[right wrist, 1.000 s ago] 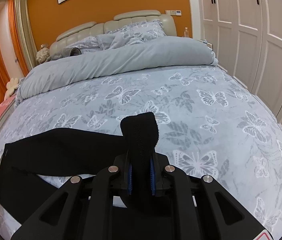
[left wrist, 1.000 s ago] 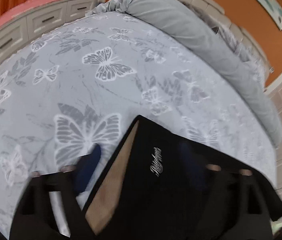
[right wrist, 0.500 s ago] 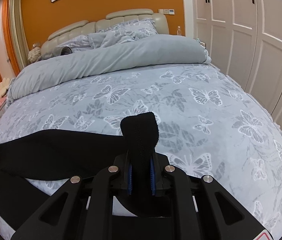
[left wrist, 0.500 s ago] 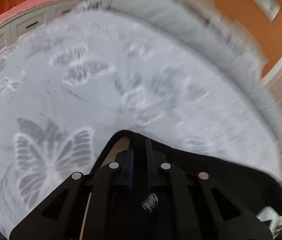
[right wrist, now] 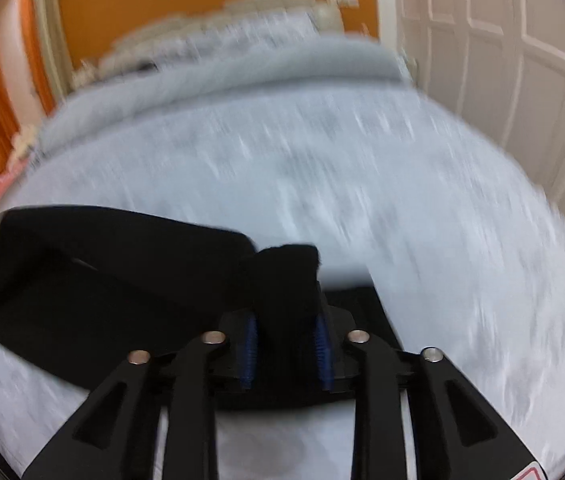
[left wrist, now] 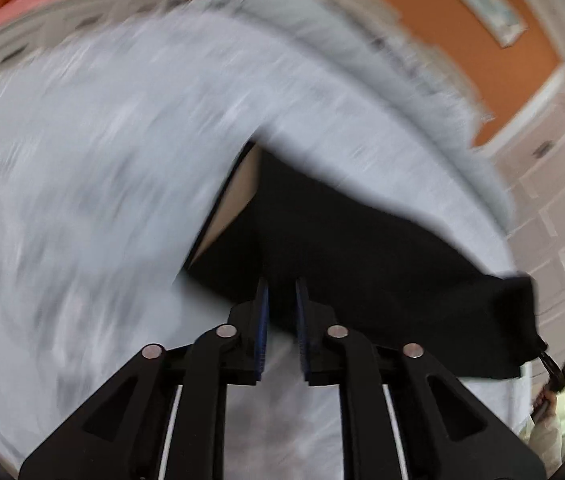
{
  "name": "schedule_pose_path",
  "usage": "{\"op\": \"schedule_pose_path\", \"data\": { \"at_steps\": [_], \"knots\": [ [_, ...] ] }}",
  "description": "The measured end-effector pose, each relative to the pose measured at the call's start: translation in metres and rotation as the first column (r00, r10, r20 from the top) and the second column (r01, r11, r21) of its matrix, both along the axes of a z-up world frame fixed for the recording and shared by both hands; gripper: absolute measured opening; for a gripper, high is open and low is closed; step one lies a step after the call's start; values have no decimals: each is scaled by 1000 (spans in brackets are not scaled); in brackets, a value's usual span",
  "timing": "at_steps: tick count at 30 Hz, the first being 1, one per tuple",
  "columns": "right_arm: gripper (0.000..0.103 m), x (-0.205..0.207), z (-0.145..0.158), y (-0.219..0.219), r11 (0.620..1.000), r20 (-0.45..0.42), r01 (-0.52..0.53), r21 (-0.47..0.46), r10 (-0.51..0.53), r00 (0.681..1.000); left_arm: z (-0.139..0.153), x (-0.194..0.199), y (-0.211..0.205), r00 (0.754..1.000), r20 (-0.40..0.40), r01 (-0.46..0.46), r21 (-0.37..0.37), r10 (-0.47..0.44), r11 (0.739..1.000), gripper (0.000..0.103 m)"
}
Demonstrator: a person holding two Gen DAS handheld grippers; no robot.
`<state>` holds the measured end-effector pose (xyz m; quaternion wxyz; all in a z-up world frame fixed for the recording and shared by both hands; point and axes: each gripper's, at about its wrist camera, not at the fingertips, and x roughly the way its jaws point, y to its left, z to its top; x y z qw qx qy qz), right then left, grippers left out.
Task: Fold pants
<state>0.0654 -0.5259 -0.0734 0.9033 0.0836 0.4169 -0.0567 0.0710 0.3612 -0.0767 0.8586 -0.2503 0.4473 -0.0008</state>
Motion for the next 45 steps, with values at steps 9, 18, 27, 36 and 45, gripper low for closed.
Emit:
{"op": "schedule_pose_path", "data": {
  "at_steps": [9, 18, 27, 36, 45],
  "knots": [
    [67, -82, 11, -14, 983, 76, 128, 131, -139, 987, 51, -39, -31, 991, 97, -92, -61, 98, 994, 97],
    [79, -57, 6, -13, 906, 42, 150, 397, -181, 983, -12, 20, -54, 977, -162, -163, -127, 141, 978, 78],
    [79, -54, 9, 24, 836, -38, 125, 534, -124, 992, -29, 32, -59, 972, -200, -148, -96, 127, 984, 75],
    [5, 6, 19, 6, 840, 61, 134, 526, -195, 979, -30, 38, -66, 970, -207, -136, -42, 125, 990, 76],
    [2, -6, -58, -48, 839, -117, 287, 463, -263, 958, -29, 57, -72, 964, -261, -50, 19, 54, 999, 75]
  ]
}}
